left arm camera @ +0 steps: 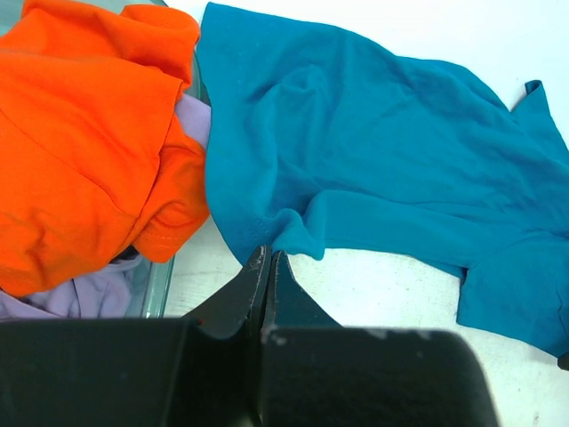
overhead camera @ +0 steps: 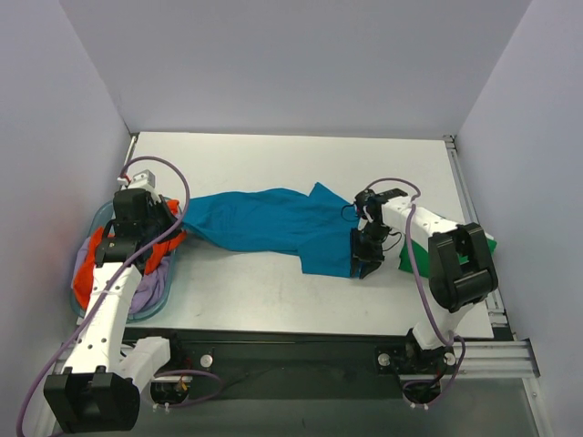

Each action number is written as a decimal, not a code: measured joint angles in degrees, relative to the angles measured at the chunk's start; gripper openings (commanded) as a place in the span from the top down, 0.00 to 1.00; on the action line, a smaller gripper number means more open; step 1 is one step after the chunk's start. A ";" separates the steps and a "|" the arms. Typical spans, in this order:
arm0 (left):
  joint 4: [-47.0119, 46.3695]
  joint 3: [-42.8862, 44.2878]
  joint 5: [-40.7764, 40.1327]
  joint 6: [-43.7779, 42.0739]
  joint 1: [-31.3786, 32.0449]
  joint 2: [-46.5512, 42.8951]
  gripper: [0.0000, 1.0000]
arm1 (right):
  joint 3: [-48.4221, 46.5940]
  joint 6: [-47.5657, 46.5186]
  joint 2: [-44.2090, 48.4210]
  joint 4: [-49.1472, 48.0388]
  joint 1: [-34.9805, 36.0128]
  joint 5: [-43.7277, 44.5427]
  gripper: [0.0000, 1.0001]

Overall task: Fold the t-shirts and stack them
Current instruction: Flatten out the tshirt

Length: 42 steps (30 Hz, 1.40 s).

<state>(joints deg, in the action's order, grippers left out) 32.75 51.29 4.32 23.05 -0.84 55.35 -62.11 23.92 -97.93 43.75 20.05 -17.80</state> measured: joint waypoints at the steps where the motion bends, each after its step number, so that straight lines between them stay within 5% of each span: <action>1: 0.07 0.00 -0.02 -0.04 0.00 0.00 1.00 | -0.13 0.00 -0.09 0.04 0.09 0.00 0.73; 13: 0.09 0.00 -0.61 -0.79 0.00 0.00 1.00 | -1.33 -0.52 -3.93 -0.07 0.90 -0.83 0.80; 17: 0.09 0.00 -0.63 -0.87 0.00 0.00 1.00 | -1.33 -0.96 -3.98 -0.04 1.03 -1.07 1.00; 26: 0.09 0.02 -0.68 -1.03 0.00 0.04 1.00 | -2.38 -0.96 -3.82 1.07 1.05 -0.52 1.00; 42: -1.51 14.80 -0.85 1.46 0.00 6.58 1.00 | -38.23 1.33 6.62 10.23 -7.37 0.70 1.00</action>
<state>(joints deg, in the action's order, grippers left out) 31.24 66.08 3.46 24.51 -0.84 61.93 -100.33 25.26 -91.31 53.98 12.69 -17.10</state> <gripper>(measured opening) 0.025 0.040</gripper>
